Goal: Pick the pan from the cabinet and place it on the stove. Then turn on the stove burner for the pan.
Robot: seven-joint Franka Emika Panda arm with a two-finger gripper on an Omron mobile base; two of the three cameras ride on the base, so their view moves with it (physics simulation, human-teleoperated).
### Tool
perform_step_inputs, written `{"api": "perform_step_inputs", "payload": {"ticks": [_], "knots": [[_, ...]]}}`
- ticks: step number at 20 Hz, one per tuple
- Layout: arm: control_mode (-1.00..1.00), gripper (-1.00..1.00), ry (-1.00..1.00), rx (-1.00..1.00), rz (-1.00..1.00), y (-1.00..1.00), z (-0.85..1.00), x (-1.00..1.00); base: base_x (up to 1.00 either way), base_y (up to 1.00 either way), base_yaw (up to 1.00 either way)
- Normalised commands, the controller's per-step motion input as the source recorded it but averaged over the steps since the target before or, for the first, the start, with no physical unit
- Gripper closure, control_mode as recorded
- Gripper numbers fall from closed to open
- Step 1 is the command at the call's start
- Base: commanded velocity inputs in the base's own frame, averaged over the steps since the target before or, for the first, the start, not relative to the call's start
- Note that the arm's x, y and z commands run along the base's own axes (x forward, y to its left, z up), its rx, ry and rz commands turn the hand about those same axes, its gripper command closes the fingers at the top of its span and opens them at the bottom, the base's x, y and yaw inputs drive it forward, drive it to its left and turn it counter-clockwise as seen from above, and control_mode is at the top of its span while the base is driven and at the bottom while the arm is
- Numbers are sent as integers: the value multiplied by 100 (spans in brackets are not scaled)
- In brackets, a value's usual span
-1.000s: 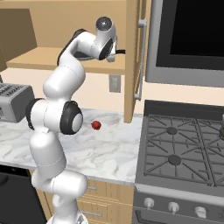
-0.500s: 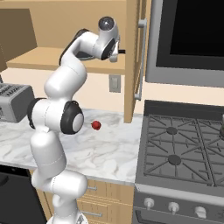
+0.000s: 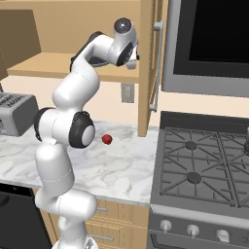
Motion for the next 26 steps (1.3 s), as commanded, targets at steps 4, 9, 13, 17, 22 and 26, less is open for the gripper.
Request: {"api": "perform_step_inputs", "payload": {"ticks": [4,9,13,17,22,26], "knots": [[-100,-100,0,-5,1,-35,-47,23,0,0,0],[-100,-100,0,-4,1,-30,-52,26,0,0,0],[-100,-100,0,-3,0,-20,-53,27,0,0,0],[-100,-100,0,0,0,-1,-52,32,0,0,0],[-100,100,0,0,0,1,-36,21,0,0,0],[-100,100,0,0,0,3,-36,13,0,0,0]]}}
